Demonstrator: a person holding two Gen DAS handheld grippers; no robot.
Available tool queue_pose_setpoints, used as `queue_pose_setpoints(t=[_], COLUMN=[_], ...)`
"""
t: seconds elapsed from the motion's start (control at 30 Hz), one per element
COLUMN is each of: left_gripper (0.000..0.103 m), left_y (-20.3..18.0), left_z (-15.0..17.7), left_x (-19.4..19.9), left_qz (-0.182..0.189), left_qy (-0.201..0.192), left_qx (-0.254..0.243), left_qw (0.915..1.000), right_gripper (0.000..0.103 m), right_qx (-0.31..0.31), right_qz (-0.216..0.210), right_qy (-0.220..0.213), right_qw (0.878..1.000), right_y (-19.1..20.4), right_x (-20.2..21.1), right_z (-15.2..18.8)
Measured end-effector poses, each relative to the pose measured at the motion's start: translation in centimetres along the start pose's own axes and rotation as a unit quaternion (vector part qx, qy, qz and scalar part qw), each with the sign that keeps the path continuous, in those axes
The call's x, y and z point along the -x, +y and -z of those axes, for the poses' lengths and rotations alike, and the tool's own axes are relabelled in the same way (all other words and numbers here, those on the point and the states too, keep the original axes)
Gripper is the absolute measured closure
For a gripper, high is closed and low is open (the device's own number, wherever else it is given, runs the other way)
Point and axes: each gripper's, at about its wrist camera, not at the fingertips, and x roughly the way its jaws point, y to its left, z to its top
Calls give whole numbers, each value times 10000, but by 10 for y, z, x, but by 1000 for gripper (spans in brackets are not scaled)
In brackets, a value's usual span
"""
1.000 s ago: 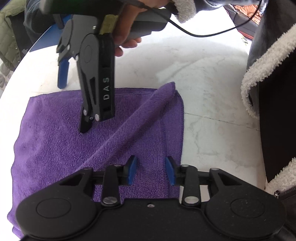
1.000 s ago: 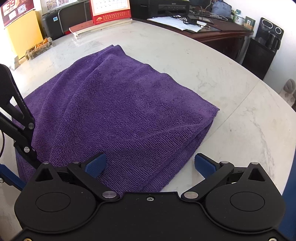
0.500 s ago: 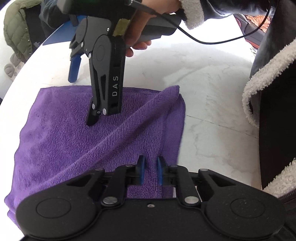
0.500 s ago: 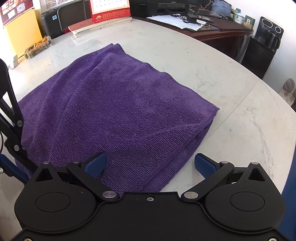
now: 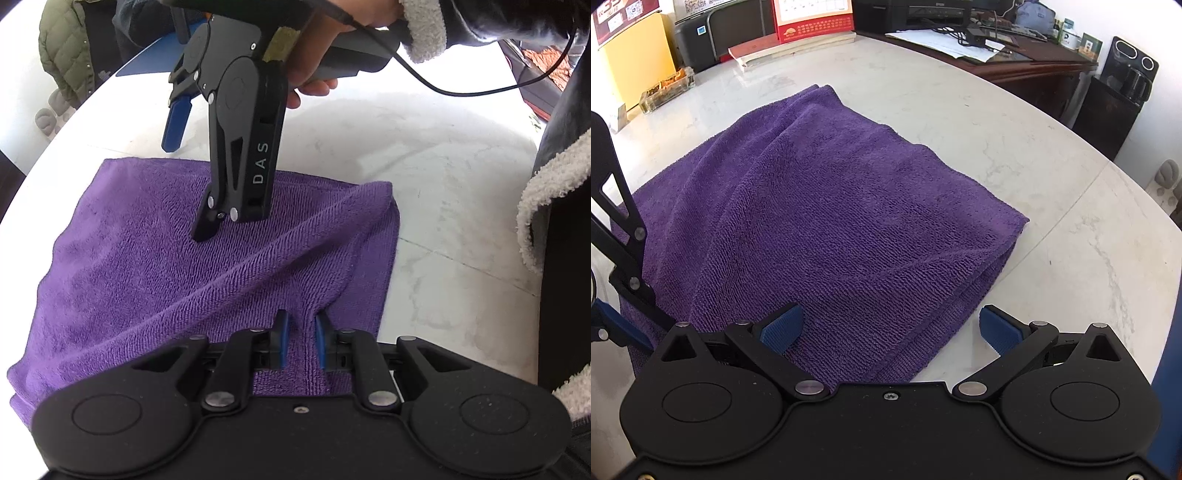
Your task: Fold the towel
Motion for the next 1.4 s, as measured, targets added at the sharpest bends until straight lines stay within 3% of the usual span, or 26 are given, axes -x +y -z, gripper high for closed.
queue_pose_setpoints(t=[0.03, 0.2, 0.43, 0.77, 1.1, 1.4], left_gripper=[98, 100, 100, 100, 95, 89], left_y=[1, 5, 5, -13, -25, -38], left_z=[2, 12, 29, 36, 38, 51], left_x=[1, 8, 19, 22, 21, 27], left_qz=[-23, 11, 319, 407, 364, 307], left_qy=[-51, -414, -395, -323, -232, -432], left_qx=[62, 429, 683, 710, 688, 1165], left_qw=[10000, 9982, 9964, 9961, 9967, 9918], right_gripper=[0, 0, 0, 0, 0, 0], right_qx=[7, 8, 5, 42, 98, 62], right_qz=[0, -8, -3, -17, 27, 56], right_qy=[0, 2, 13, 23, -6, -25], right_qw=[10000, 10000, 10000, 10000, 9999, 10000], right_y=[0, -1, 0, -2, -2, -2], right_x=[0, -1, 0, 0, 0, 0], right_z=[0, 0, -1, -2, -1, 0])
